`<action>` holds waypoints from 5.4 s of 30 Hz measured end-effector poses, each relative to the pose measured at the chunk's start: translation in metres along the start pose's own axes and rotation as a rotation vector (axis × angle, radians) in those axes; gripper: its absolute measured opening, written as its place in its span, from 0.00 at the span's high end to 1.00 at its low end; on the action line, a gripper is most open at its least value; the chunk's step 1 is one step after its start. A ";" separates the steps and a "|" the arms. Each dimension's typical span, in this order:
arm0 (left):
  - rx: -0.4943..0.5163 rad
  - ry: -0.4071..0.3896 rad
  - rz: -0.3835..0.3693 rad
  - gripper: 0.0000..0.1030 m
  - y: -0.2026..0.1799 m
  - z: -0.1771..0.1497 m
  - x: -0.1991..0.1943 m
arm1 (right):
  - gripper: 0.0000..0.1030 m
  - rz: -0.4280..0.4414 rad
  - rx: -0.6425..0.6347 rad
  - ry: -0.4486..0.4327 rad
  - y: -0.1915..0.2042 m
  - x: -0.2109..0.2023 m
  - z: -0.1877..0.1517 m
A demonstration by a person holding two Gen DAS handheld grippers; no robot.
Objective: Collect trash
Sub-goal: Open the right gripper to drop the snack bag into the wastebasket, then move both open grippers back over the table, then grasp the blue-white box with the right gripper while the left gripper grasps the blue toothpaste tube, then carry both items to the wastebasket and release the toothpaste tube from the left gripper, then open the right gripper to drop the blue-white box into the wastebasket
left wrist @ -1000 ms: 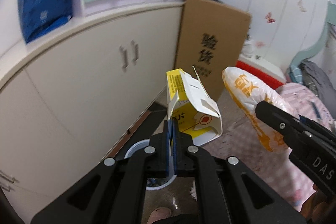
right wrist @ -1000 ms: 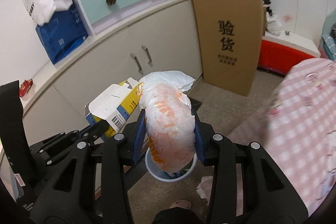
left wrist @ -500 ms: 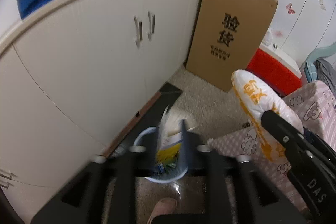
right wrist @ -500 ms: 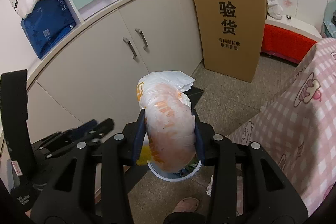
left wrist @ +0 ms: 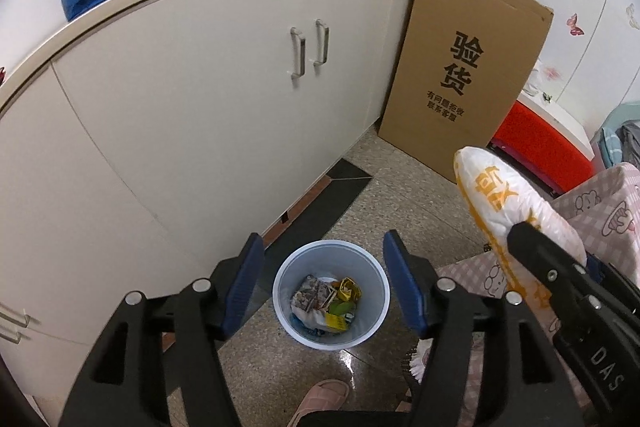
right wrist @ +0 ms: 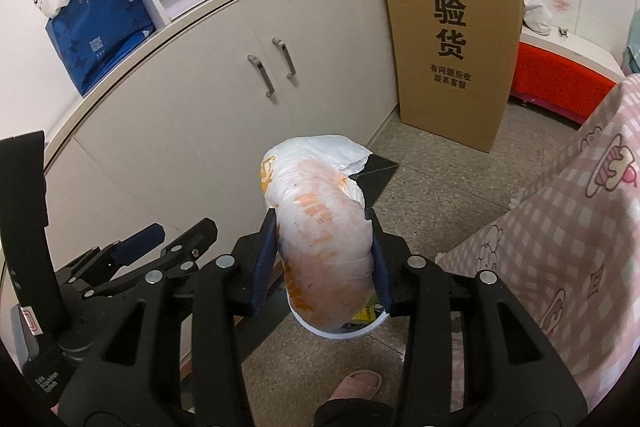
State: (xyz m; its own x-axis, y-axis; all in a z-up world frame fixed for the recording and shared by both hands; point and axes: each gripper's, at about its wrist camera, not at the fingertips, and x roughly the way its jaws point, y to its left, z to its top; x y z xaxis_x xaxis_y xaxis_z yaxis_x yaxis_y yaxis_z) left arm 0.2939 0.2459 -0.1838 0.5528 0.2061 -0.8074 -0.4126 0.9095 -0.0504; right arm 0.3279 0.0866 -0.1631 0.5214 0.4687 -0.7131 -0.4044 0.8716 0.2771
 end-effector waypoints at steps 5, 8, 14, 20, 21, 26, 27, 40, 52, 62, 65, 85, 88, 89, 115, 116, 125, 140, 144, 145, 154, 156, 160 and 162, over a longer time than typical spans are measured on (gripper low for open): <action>-0.034 -0.009 0.019 0.39 0.012 0.000 -0.002 | 0.59 0.016 -0.012 -0.004 0.009 0.007 0.004; -0.047 -0.015 0.035 0.38 0.018 0.000 -0.004 | 0.58 0.026 -0.013 -0.006 0.013 0.012 0.006; -0.079 -0.022 0.066 0.36 0.031 0.001 -0.006 | 0.29 0.055 0.001 -0.005 0.016 0.027 0.006; -0.084 -0.013 0.090 0.35 0.034 0.001 -0.004 | 0.27 0.047 0.035 0.010 0.006 0.026 0.003; -0.083 -0.014 0.089 0.35 0.034 0.000 -0.005 | 0.27 0.042 0.039 0.008 0.004 0.023 0.003; -0.084 -0.025 0.075 0.35 0.028 -0.001 -0.016 | 0.27 0.020 0.055 -0.013 -0.010 0.001 0.002; -0.081 -0.030 0.072 0.35 0.027 -0.001 -0.018 | 0.27 0.014 0.057 -0.018 -0.012 -0.004 0.002; 0.039 -0.132 -0.041 0.31 -0.061 -0.005 -0.088 | 0.26 -0.086 0.103 -0.176 -0.085 -0.126 -0.004; 0.315 -0.117 -0.268 0.27 -0.265 -0.036 -0.141 | 0.24 -0.360 0.277 -0.308 -0.248 -0.264 -0.045; 0.451 -0.059 -0.389 0.26 -0.404 -0.068 -0.139 | 0.24 -0.558 0.480 -0.324 -0.382 -0.331 -0.088; 0.472 -0.036 -0.413 0.26 -0.436 -0.070 -0.131 | 0.24 -0.597 0.525 -0.309 -0.414 -0.337 -0.095; 0.591 0.008 -0.381 0.91 -0.514 -0.070 -0.076 | 0.73 -0.586 0.439 -0.123 -0.465 -0.288 -0.073; 0.566 0.017 -0.427 0.93 -0.503 -0.067 -0.080 | 0.74 -0.537 0.425 -0.134 -0.450 -0.285 -0.070; 0.560 0.007 -0.442 0.93 -0.497 -0.066 -0.085 | 0.74 -0.520 0.414 -0.130 -0.441 -0.283 -0.069; 0.223 -0.073 -0.341 0.93 -0.173 -0.023 -0.114 | 0.74 -0.160 0.092 -0.071 -0.139 -0.152 0.012; 0.205 -0.070 -0.327 0.93 -0.159 -0.020 -0.110 | 0.74 -0.142 0.076 -0.058 -0.124 -0.137 0.014; 0.080 0.008 -0.182 0.92 -0.057 -0.007 -0.051 | 0.73 -0.084 0.004 0.007 -0.046 -0.049 0.015; 0.002 0.063 -0.098 0.48 -0.013 0.001 0.001 | 0.73 -0.101 0.006 0.062 -0.028 0.003 0.004; -0.005 0.056 -0.080 0.46 -0.010 0.000 -0.001 | 0.72 -0.092 -0.004 0.069 -0.022 0.005 0.002; -0.007 0.053 -0.077 0.45 -0.009 0.000 -0.002 | 0.72 -0.091 -0.007 0.069 -0.020 0.006 0.002; -0.022 0.035 -0.028 0.40 0.004 -0.001 -0.006 | 0.72 -0.066 -0.031 0.060 -0.002 0.012 0.003; -0.031 0.029 -0.008 0.39 0.009 -0.001 -0.007 | 0.71 -0.062 -0.033 0.055 0.003 0.016 0.004; -0.047 0.010 0.035 0.36 0.019 0.000 -0.010 | 0.55 -0.047 -0.034 0.013 0.007 0.021 0.007; -0.051 -0.005 0.064 0.34 0.022 0.001 -0.012 | 0.35 -0.043 -0.024 0.010 0.006 0.027 0.008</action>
State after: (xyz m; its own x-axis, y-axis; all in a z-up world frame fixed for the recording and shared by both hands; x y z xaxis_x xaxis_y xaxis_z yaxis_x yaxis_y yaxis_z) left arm 0.2784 0.2638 -0.1747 0.5272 0.2653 -0.8072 -0.4837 0.8748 -0.0283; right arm 0.3454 0.1062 -0.1758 0.5309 0.4291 -0.7307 -0.3996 0.8872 0.2307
